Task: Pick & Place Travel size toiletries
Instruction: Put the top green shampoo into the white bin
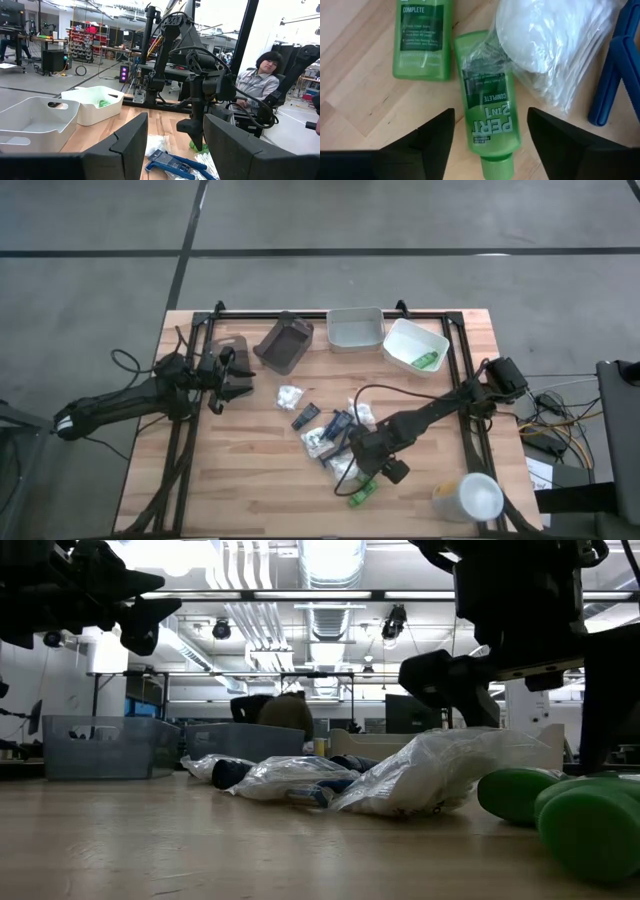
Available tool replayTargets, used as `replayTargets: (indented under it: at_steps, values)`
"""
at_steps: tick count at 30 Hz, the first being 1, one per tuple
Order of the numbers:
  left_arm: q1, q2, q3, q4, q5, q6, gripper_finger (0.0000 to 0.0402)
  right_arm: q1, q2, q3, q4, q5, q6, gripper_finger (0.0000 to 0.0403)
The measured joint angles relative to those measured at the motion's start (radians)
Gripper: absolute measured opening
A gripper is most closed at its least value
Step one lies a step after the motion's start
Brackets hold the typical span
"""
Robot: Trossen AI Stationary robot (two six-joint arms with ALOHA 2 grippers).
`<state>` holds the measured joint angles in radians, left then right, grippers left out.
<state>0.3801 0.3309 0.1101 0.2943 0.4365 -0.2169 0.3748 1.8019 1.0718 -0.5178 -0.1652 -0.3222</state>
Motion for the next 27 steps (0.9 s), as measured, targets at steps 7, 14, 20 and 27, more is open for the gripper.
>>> replayTargets:
  at_steps: [7,14,20,27]
  values:
    - [0.000,0.000,0.000,0.000,0.000,0.000,0.0198,0.000,0.000,-0.028,0.027,0.002,0.010,0.0195]
    - [0.000,0.000,0.000,0.000,0.000,0.000,0.0198,0.000,0.009,-0.047,0.059,0.000,0.018,0.0177]
    - [0.000,0.000,0.000,0.000,0.000,0.000,0.0198,-0.002,0.009,-0.050,0.064,-0.001,0.028,0.0174]
    - [0.000,0.000,0.000,0.000,0.000,0.000,0.0198,-0.002,-0.011,-0.047,0.047,0.003,0.041,0.0159]
